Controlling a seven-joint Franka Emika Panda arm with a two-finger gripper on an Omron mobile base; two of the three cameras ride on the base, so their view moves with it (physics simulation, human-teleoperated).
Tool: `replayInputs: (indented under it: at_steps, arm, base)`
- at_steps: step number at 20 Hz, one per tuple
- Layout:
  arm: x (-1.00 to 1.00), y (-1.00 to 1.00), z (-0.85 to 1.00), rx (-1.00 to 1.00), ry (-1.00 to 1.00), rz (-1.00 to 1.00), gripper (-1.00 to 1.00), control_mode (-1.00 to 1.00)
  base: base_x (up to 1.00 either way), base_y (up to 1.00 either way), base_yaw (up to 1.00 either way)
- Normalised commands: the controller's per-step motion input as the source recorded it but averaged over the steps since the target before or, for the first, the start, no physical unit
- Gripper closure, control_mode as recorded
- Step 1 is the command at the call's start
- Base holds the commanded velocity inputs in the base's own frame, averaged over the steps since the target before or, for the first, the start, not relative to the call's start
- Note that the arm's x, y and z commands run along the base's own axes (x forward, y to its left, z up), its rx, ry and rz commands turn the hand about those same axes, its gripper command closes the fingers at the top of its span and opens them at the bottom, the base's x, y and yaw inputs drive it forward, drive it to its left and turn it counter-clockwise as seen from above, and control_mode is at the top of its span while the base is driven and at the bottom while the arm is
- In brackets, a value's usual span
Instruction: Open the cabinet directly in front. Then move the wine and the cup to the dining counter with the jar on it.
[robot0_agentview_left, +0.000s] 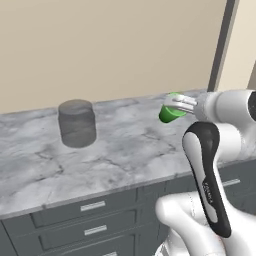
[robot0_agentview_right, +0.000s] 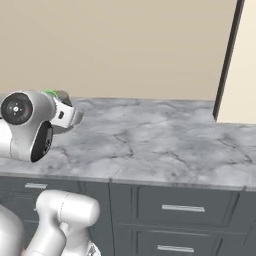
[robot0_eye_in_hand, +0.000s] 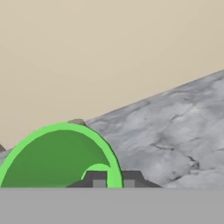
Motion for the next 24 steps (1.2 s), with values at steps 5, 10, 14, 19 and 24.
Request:
replayInputs:
  at_steps: [5,10,14,19,24]
  arm:
    - [0.0,0.0,0.0,0.0,0.0,0.0,1.0,1.0]
    - [0.46,0.0,-0.03,0.0,0.18,0.0,1.0,-1.0]
    - [0.59,0.05,-0.12,0.0,0.49,0.0,1.0,-1.0]
    - [0.03,0.05,-0.14,0.0,0.11,0.03,1.0,-1.0]
    - [0.0,0.15,-0.95,-0.19,0.17,0.0,1.0,-1.0]
  base:
    - [0.45,0.0,0.01]
    - [0.0,0.0,0.0]
    - [0.0,0.0,0.0]
    - [0.0,0.0,0.0]
    - [0.0,0.0,0.0]
